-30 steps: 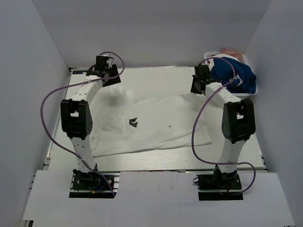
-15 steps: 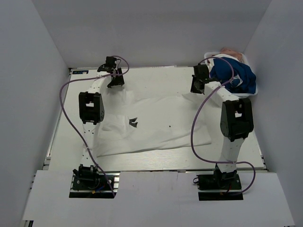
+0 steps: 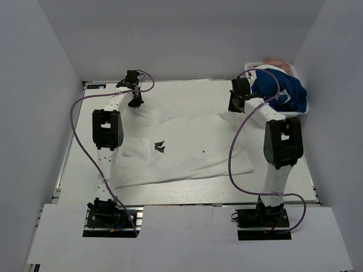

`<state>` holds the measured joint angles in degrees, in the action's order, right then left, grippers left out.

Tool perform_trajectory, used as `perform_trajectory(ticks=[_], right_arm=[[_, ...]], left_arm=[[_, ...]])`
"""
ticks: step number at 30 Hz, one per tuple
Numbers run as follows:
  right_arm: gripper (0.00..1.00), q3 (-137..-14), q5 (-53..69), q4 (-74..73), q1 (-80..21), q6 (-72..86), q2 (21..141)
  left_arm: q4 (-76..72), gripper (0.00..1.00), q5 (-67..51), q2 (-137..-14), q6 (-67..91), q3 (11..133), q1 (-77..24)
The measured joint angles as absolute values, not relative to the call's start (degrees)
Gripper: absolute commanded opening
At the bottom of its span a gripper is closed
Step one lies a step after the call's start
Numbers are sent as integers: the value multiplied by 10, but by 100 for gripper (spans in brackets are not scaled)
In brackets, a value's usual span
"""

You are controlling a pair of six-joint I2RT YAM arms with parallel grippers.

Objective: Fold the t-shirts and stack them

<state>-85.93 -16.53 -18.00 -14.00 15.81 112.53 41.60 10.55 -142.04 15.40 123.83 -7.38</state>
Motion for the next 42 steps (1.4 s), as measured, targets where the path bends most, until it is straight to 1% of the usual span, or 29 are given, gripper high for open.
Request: perform_trajectory(ticks=[3, 6, 9, 16, 22, 28, 33, 38, 39, 40, 41, 42], right_arm=[[0, -853, -164, -177, -141, 149, 1123], [0, -828, -168, -167, -147, 136, 1106], [0, -778, -175, -152, -152, 129, 1061], [0, -693, -201, -122, -159, 131, 949], [0, -619, -226, -114, -158, 146, 878], [0, -557, -277, -122, -155, 170, 835], [0, -538, -316, -137, -139, 196, 827], [0, -528, -309, -145, -118, 214, 829], [0, -526, -305, -145, -116, 218, 830], [1, -522, -299, -146, -114, 222, 830], [16, -515, -293, -146, -114, 226, 830], [34, -508, -286, -146, -113, 234, 830]], left_arm=[[422, 0, 109, -1405, 154, 1216, -76], [424, 0, 120, -1360, 156, 1157, -80], [425, 0, 137, -1277, 168, 1068, -90], [412, 0, 166, -1028, 234, 827, -124], [431, 0, 193, -891, 308, 664, -140], [463, 0, 209, -753, 380, 548, -141], [506, 0, 228, -692, 461, 484, -141], [541, 0, 240, -705, 522, 466, -141], [546, 8, 241, -714, 531, 465, -141], [551, 23, 242, -724, 537, 465, -141], [554, 45, 242, -733, 543, 463, -142], [558, 64, 241, -740, 546, 461, -142]])
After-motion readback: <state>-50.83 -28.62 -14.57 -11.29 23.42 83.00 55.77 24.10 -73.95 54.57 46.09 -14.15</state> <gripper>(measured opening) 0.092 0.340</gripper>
